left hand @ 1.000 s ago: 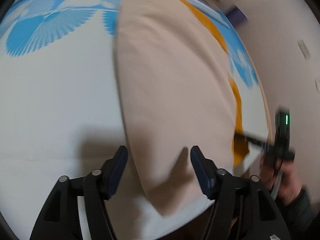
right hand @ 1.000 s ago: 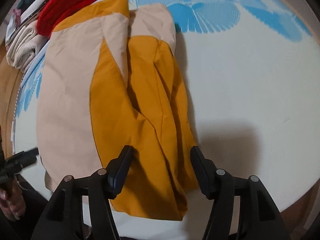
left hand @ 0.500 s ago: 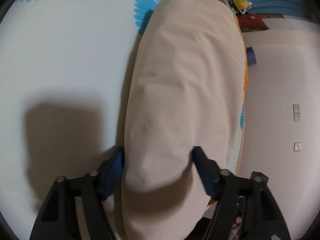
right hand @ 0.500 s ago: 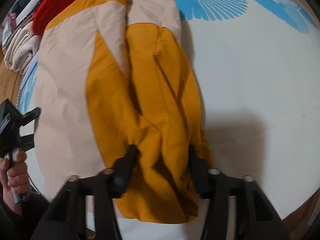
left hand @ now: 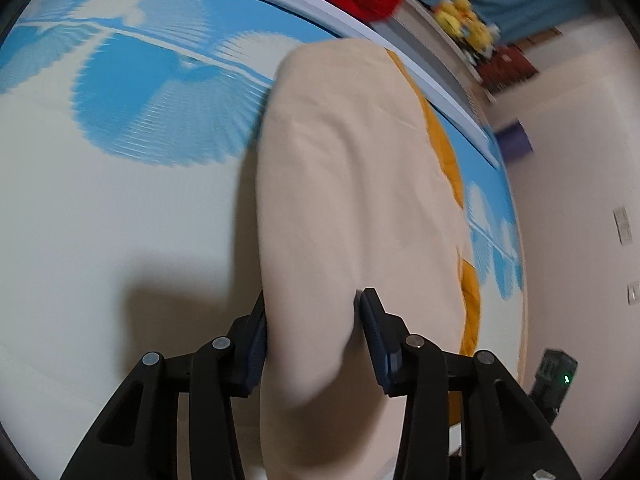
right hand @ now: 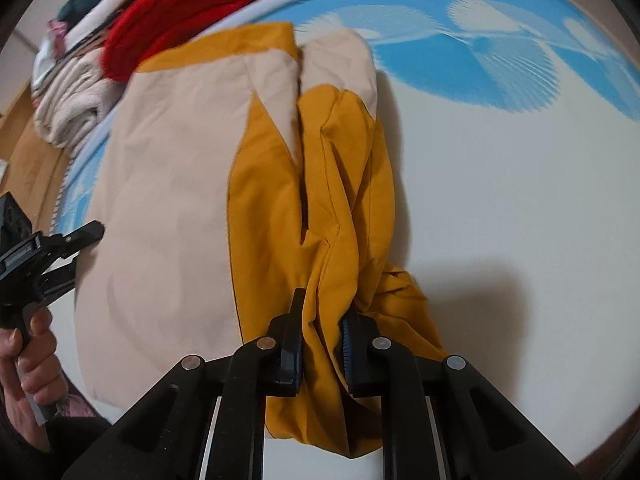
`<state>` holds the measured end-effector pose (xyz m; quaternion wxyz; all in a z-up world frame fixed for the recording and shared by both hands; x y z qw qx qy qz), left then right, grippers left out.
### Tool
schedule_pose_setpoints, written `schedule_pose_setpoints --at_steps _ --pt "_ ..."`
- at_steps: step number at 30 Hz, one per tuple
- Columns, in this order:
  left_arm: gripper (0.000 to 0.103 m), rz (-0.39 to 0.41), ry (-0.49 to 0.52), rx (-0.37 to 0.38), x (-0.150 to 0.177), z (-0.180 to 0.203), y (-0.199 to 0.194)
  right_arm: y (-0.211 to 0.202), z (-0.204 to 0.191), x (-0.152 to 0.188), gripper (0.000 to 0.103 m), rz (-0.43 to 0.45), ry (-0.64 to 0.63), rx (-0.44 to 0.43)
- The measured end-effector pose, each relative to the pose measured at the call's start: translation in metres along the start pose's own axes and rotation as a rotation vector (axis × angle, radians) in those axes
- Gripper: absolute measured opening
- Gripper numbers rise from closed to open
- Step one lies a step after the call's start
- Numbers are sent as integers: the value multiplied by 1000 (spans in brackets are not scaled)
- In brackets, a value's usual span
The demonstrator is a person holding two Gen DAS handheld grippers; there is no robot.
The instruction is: Fold large clothes
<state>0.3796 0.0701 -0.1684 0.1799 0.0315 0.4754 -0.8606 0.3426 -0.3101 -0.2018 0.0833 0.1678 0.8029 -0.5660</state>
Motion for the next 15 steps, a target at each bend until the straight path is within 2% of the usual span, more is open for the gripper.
schedule_pose_setpoints --at_steps 3,6,10,13,15 --pt "40 40 -65 -70 1 -24 -4 7 -30 -1 15 4 -47 -14" --pt "40 66 -48 -98 8 -27 -15 10 -42 3 16 -8 -82 11" --pt "40 18 146 -153 26 -1 -28 4 -34 6 16 -18 -86 60" --pt "40 -45 280 -166 50 15 -20 -4 -33 11 16 -9 -112 85" --pt "40 -120 332 -246 67 6 -3 -5 -31 16 16 -11 -110 107"
Point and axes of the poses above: each gripper's, at about its wrist camera, not at the fingertips, and y roughly the way its jaws point, z to its right, x to its underside, the point moved 7 cm from there along y, roughly the way its jaws point, and after that the axes turned 1 degree about -x, right-handed, at the moved point
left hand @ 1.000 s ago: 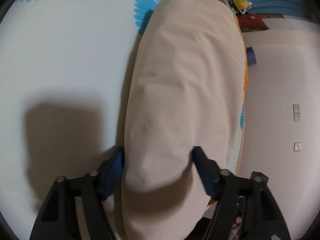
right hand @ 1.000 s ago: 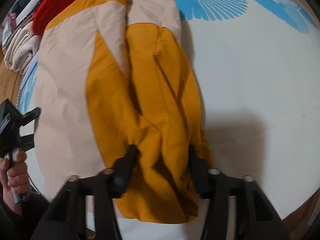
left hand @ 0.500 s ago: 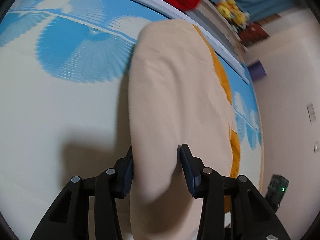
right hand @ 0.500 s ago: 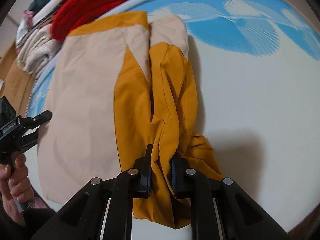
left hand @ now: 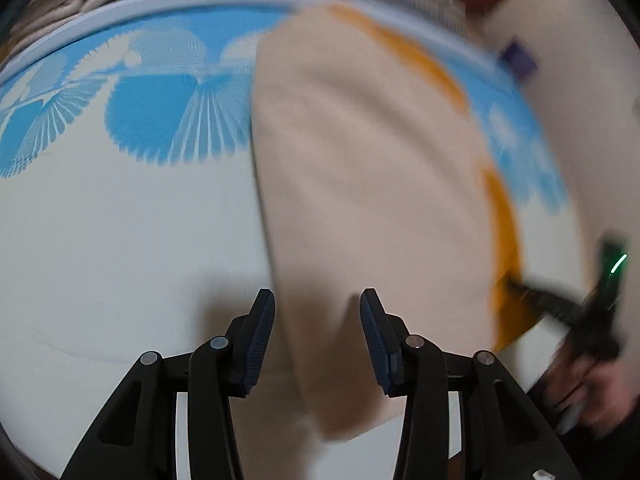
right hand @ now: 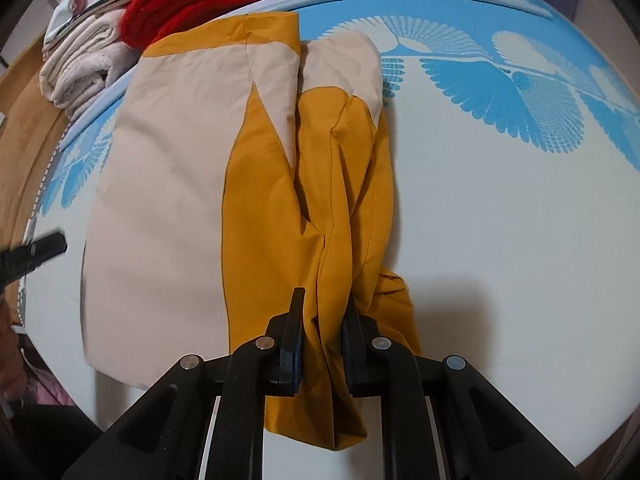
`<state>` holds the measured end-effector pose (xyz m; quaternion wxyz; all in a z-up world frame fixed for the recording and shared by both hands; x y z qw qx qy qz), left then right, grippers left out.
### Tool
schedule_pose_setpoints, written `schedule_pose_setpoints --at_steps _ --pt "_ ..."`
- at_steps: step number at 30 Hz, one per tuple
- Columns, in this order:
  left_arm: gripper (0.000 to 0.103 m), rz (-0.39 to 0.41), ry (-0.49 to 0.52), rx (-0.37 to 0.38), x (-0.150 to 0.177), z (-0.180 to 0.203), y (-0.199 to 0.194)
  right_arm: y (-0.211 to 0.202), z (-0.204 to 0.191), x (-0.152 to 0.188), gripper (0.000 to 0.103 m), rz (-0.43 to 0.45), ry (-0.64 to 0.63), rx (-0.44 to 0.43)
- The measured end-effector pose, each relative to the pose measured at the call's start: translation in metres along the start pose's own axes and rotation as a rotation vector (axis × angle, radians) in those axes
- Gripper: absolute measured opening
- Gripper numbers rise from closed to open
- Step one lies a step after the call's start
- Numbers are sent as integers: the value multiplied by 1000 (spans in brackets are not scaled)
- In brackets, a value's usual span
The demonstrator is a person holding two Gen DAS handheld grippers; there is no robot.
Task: Fold large clothes
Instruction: 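Open the right tool and raise both tools away from the bundle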
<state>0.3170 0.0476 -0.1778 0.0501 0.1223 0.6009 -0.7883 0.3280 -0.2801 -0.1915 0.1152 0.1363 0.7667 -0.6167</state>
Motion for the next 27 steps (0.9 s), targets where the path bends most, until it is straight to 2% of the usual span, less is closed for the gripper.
schedule_pose_setpoints --at_steps 1,3,4,8,10,12,14,16,18,20,22,25,27 --pt "42 -31 9 -40 8 -4 10 1 4 0 19 -1 2 10" --pt "42 -33 3 -66 16 -8 12 0 8 -1 22 -3 20 18" --pt "41 -24 3 -63 17 -7 8 0 10 -1 26 -6 27 10" --pt "41 3 45 -13 24 8 -6 -9 8 4 30 0 26 -1" --pt "41 -31 72 -23 30 13 4 -7 7 9 31 -26 20 -18" --pt "46 -76 86 -70 41 11 19 3 9 20 31 -84 -27 39" --pt "51 -54 68 -109 43 10 19 11 15 31 31 -135 -42 88" --pt "60 -23 51 -144 42 9 11 7 20 33 31 -137 -24 101" --pt "60 11 32 -171 42 8 0 -9 24 30 31 -86 -39 157" --pt "62 53 1 -162 45 9 -15 -28 29 26 31 -13 -50 220" --pt "76 130 -34 -140 47 13 -39 -53 35 24 31 87 -48 278" --pt "92 268 -40 -188 54 19 -80 -96 32 25 36 230 -16 261" --pt "94 315 -35 -204 61 27 -99 -128 20 32 44 345 -42 237"
Point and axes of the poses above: each gripper's, at about its wrist camera, not at the fingertips, and y roughly the way its jaws point, z to its right, x to its underside, the point moved 7 cm from there along y, roughly the way its jaws point, and after that the axes turned 1 degree about -x, right-handed, at the moved point
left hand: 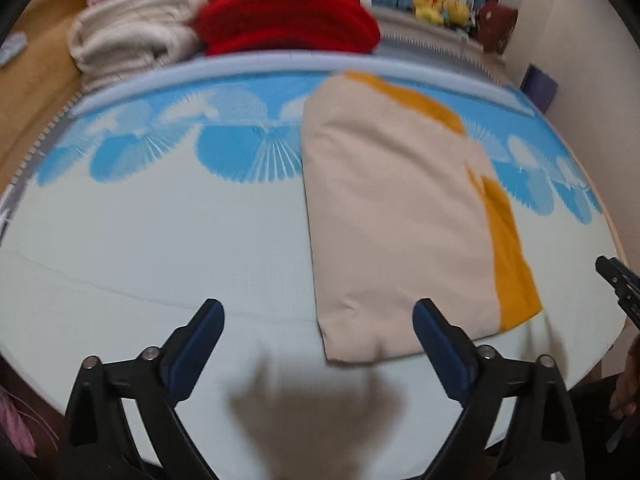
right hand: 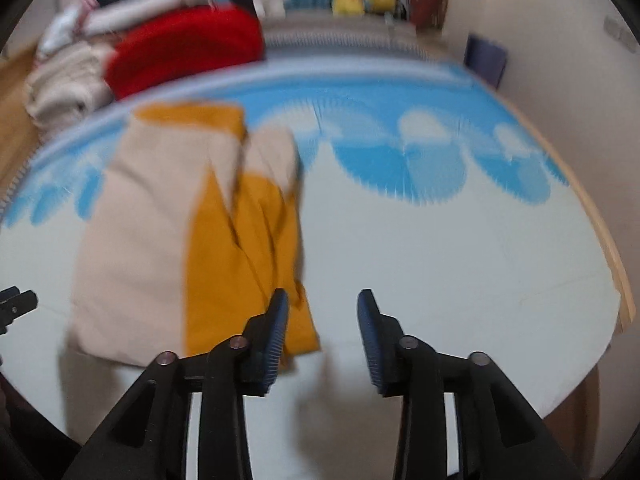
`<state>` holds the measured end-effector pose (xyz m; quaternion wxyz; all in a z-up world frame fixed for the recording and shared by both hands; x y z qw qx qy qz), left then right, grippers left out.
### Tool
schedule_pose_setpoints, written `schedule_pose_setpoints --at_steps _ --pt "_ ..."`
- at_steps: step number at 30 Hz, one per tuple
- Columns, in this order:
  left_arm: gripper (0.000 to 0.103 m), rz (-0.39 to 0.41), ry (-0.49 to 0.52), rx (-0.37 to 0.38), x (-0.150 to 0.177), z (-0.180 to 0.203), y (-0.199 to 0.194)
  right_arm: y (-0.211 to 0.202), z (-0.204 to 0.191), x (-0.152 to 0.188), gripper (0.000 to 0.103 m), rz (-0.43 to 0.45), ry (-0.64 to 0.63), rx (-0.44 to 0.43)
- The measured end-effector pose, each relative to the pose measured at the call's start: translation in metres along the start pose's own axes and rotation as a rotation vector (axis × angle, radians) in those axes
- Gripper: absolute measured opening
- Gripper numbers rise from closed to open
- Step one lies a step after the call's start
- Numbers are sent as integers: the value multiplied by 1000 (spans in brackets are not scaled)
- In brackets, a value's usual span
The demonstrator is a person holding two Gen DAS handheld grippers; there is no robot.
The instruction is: Fold large clothes
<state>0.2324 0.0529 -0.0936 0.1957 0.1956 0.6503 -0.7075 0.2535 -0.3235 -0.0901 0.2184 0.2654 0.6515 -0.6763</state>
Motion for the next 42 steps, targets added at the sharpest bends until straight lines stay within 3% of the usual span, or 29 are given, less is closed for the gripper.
schedule_pose_setpoints --at_steps 4,6,11,15,25,42 --pt "98 66 24 -24 22 15 -42 -56 -14 4 77 146 -5 -43" --pt "100 76 7 -27 39 17 -57 -79 -24 15 84 190 -23 -55" --pt "100 117 -36 -15 74 36 -75 -118 -52 47 85 203 -53 -108" --pt "100 82 -70 3 92 44 -70 -123 -65 65 85 173 -51 -123" --pt "100 100 -12 -16 90 56 -55 -107 -92 78 85 139 -106 -159" --pt "100 93 -37 -9 86 54 -48 -92 -94 72 85 116 -91 -169"
Point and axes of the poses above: each gripper's, at about its wrist camera, not at the fingertips, and y roughly the way its jaws point, z to its right, x to its underside, the point moved 7 cm from there along y, roughly the way its jaws point, and after that the axes turned 1 degree about -x, right-handed, at the moved point
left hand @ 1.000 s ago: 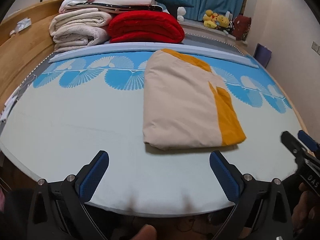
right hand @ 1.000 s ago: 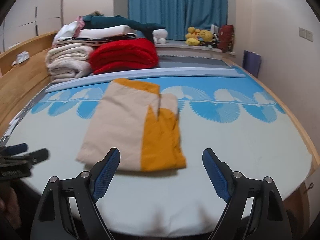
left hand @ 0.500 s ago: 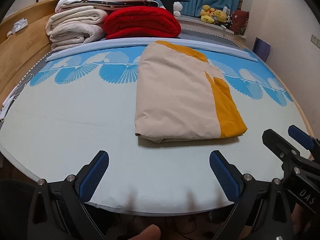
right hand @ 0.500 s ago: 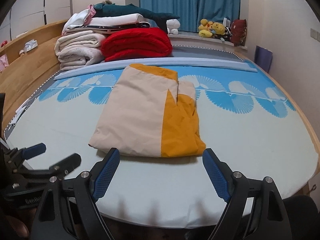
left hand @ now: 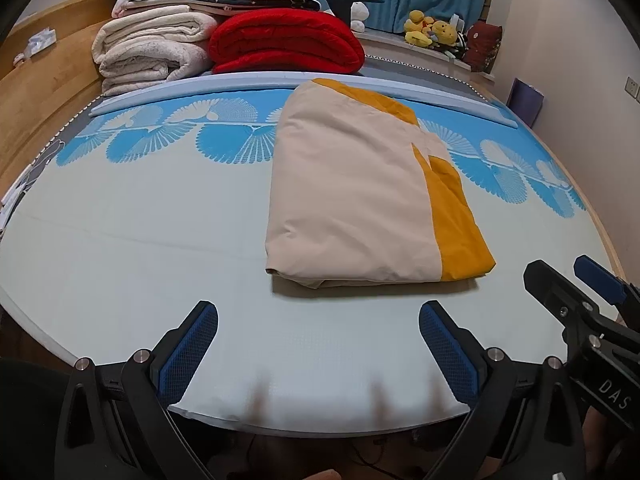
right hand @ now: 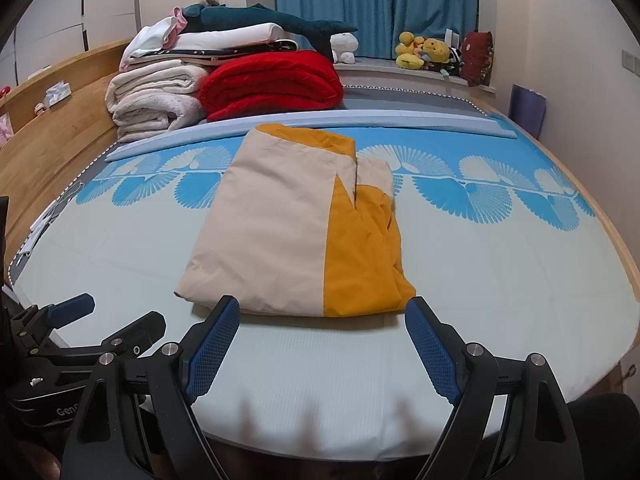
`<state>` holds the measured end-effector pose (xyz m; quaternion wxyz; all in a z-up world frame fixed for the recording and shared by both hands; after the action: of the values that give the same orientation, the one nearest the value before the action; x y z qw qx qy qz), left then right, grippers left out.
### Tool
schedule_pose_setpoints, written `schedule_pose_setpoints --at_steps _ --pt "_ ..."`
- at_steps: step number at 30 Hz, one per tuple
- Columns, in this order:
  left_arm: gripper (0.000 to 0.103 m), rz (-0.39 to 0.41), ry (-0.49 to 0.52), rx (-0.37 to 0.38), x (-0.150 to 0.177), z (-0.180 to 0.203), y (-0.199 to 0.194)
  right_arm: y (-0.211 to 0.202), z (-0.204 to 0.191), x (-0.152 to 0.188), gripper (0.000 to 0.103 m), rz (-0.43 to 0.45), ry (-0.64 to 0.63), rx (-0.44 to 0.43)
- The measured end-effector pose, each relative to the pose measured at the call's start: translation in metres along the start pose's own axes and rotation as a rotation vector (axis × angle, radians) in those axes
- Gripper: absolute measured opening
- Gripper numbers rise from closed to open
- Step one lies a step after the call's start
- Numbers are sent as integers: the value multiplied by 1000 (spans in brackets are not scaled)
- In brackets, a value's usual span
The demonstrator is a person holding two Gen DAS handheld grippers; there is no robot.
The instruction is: Fold large clothes
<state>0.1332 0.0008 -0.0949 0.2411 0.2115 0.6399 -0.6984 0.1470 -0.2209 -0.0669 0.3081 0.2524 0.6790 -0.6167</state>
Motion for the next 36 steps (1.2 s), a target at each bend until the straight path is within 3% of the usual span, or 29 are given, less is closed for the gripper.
schedule_pose_setpoints --at_steps 36 --pt "100 -15 -1 2 2 6 4 7 -5 0 85 -5 17 -16"
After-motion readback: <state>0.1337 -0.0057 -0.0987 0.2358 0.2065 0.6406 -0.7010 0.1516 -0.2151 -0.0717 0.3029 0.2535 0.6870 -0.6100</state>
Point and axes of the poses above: each gripper's, at about its wrist camera, not at the fingertips, and y roughly the way its jaws point, z to its right, x to its underside, the point moved 7 cm from there along y, roughly the way its jaws point, and after that the axes turned 1 degree about -x, right-handed, at the moved point
